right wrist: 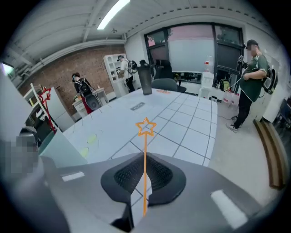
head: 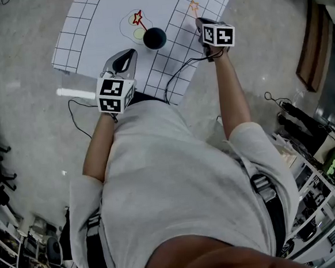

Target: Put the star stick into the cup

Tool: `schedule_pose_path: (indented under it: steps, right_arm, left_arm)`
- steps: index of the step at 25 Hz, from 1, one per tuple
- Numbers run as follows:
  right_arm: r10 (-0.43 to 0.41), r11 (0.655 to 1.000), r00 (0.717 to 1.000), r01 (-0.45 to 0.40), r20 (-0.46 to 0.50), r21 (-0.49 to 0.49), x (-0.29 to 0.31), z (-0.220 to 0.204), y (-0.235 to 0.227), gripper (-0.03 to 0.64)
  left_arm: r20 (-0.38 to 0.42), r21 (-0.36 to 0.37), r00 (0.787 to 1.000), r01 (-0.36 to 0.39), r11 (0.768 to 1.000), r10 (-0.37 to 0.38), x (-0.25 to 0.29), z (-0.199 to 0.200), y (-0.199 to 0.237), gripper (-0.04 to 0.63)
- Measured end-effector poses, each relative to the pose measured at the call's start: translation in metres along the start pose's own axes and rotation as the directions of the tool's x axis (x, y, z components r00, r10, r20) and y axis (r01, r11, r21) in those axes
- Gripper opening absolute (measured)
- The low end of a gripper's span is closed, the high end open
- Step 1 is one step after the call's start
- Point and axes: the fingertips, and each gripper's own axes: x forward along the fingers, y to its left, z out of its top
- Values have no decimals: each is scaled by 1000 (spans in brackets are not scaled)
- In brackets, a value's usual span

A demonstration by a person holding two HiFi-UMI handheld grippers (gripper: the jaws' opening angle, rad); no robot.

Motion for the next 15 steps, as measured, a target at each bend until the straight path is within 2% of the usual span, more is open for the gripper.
schedule_pose_path:
  steps: [3,9,11,15]
  right_arm:
    - [52,998,992,-54,114,17,-16,24,22,14]
    - [110,994,959,-112,262,-10,-54,59,66,14]
    - [138,990,937,-134,322,-35,-68,71,84,14]
    - [179,984,875,-156,450,-87,-99,93,114,14]
  left_arm:
    - [13,11,1000,12,1000,-12,-7,1,-4,3]
    - [38,28,999,27,999,-28,-24,1,-7,3]
    - [44,51,999,23,998,-25,-30,1,-6,3]
    - [74,90,996,38,995,-45,-38,9,-11,3]
